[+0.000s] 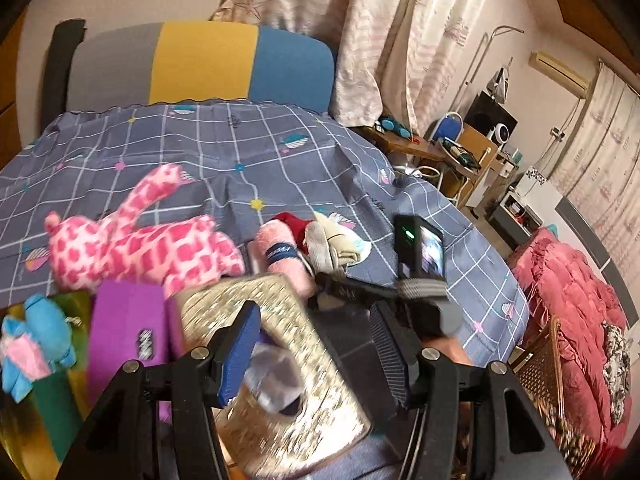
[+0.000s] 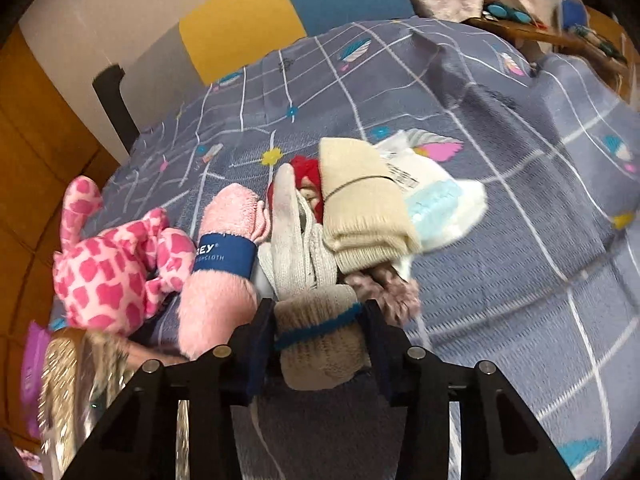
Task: Organize soft objects
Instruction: 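Grasp the pink DRAREY dishcloth with the left tool while the right tool grasps the white knit glove, then carry the pink dishcloth and white glove in both tools over the gold tray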
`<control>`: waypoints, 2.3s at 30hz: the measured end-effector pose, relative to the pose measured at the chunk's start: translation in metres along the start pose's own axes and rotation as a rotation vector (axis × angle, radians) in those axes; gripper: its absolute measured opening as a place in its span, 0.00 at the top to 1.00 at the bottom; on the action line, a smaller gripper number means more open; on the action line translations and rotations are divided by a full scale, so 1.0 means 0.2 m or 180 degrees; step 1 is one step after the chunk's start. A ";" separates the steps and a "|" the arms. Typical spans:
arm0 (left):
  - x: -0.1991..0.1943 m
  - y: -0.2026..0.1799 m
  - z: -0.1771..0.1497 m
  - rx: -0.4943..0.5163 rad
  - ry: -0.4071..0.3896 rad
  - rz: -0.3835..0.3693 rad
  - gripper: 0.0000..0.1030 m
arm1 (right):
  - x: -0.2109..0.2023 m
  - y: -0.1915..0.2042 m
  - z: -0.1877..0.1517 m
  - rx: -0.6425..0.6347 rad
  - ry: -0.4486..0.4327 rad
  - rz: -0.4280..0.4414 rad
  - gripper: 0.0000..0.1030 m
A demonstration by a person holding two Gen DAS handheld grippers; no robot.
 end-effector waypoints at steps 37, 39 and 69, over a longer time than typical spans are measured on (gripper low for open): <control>1.07 -0.18 0.11 0.0342 0.1401 0.1030 0.72 | -0.22 -0.15 -0.20 -0.0133 -0.0788 -0.0050 0.56; 1.05 -0.18 0.12 0.0321 0.1346 0.0979 0.74 | -0.22 -0.15 -0.21 -0.0132 -0.0798 -0.0046 0.56; -0.07 0.09 0.18 -0.0496 -0.0134 -0.0215 0.79 | -0.26 -0.10 -0.21 -0.0321 -0.0806 -0.0426 0.57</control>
Point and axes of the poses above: each gripper's, at about its wrist camera, not at the fingertips, and x roughly the way its jaws point, y to its left, z to its top, the point moved 8 cm from there along x, roughly the way its jaws point, and after that the axes turned 15 degrees about z, right-handed, at the moved point
